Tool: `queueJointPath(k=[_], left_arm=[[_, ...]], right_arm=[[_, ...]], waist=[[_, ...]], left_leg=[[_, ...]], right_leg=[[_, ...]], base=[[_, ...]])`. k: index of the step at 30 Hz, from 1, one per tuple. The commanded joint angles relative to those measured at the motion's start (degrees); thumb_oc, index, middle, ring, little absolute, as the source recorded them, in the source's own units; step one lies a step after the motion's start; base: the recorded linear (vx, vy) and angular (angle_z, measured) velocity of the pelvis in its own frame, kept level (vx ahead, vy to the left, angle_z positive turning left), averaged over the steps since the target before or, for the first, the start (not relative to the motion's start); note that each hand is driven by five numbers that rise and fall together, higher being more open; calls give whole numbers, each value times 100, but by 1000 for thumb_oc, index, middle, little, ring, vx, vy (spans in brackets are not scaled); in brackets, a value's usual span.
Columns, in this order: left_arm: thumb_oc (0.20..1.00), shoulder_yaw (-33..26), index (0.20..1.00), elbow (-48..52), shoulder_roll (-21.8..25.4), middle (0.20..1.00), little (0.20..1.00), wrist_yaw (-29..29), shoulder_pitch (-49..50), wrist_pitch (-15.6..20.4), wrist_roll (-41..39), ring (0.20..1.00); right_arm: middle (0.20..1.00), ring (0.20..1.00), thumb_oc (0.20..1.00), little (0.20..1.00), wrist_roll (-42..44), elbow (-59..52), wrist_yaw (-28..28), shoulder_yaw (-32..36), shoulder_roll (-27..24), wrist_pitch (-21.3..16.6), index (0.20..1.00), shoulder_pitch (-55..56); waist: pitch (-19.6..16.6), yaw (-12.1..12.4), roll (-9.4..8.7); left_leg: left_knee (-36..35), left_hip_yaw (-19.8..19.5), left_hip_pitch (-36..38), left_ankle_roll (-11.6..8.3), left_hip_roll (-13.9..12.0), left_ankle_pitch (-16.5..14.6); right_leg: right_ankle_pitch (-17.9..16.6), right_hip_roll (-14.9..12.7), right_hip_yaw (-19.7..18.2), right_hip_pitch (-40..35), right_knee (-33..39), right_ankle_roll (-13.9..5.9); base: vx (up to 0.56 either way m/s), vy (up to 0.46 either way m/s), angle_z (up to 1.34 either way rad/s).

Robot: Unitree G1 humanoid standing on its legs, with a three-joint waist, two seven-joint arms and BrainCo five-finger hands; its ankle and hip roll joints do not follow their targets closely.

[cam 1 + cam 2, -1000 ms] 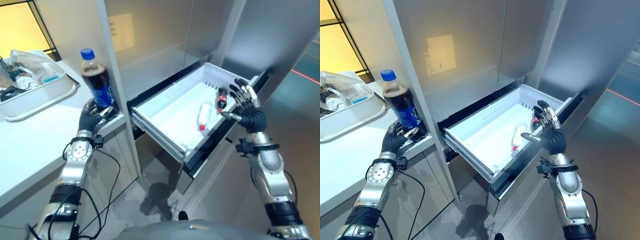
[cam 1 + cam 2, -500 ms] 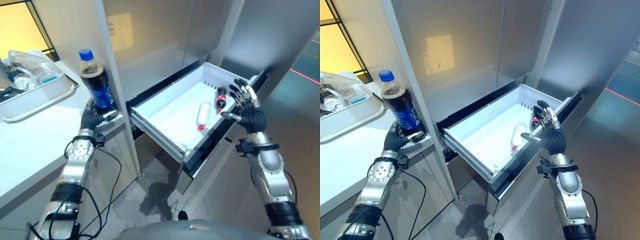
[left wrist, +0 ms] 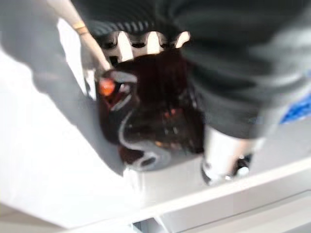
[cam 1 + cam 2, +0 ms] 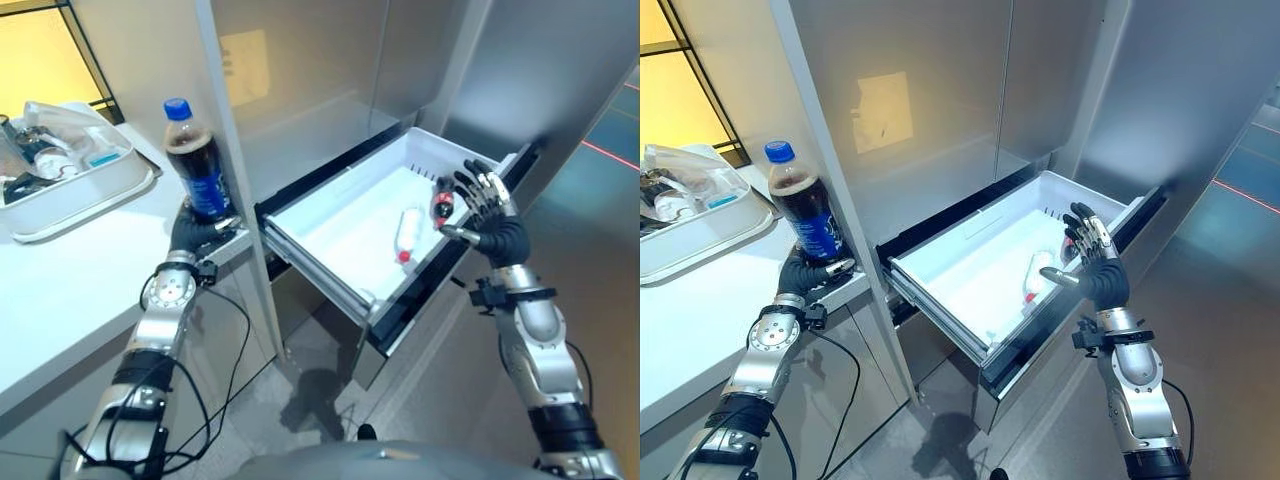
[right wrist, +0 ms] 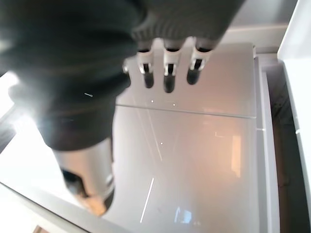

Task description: Take the drinks into the refrigerator

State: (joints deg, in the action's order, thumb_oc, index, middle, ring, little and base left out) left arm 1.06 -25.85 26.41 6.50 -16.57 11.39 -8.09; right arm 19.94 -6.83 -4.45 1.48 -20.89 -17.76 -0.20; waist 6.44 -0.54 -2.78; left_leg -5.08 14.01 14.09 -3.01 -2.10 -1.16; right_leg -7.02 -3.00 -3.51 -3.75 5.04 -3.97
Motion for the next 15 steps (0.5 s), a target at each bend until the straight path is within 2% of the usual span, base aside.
queueJointPath(k=[1, 4, 12, 15], left_arm=[[200, 406, 200, -404, -202, 200, 200, -53, -1021, 91, 90, 200], [200, 412, 200, -426, -235, 200, 200, -35, -1002, 92, 83, 200], [200, 360, 200, -424, -272, 200, 200, 0, -924, 129, 20, 200], [200, 259, 200, -206, -296, 200, 200, -33, -764, 266, -305, 200]], right_arm=[[1000, 1000, 1000, 1000, 166, -624, -4, 258, 24, -200, 1000, -253], [1000, 1000, 1000, 1000, 188, -633, -6, 247, 41, -207, 1000, -241], [1000, 1000, 1000, 1000, 176, -611, -37, 188, 31, -189, 1000, -206], [1000, 1000, 1000, 1000, 159, -582, -33, 193, 25, -202, 1000, -213]], waist=[[125, -22, 114], [140, -31, 105], [139, -33, 122], [151, -13, 104]], left_leg=[[23, -478, 101, 264, 132, -547], [26, -459, 71, 260, 133, -479], [25, -474, 105, 263, 116, -534], [32, -464, 56, 252, 120, -459]], right_leg=[[643, -99, 386, -83, -783, -332], [578, -109, 391, -43, -791, -325], [630, -101, 386, -82, -795, -333], [562, -115, 389, -31, -796, -315]], base=[[0, 0, 0], [-14, -6, 0], [4, 1, 0], [-46, -19, 0]])
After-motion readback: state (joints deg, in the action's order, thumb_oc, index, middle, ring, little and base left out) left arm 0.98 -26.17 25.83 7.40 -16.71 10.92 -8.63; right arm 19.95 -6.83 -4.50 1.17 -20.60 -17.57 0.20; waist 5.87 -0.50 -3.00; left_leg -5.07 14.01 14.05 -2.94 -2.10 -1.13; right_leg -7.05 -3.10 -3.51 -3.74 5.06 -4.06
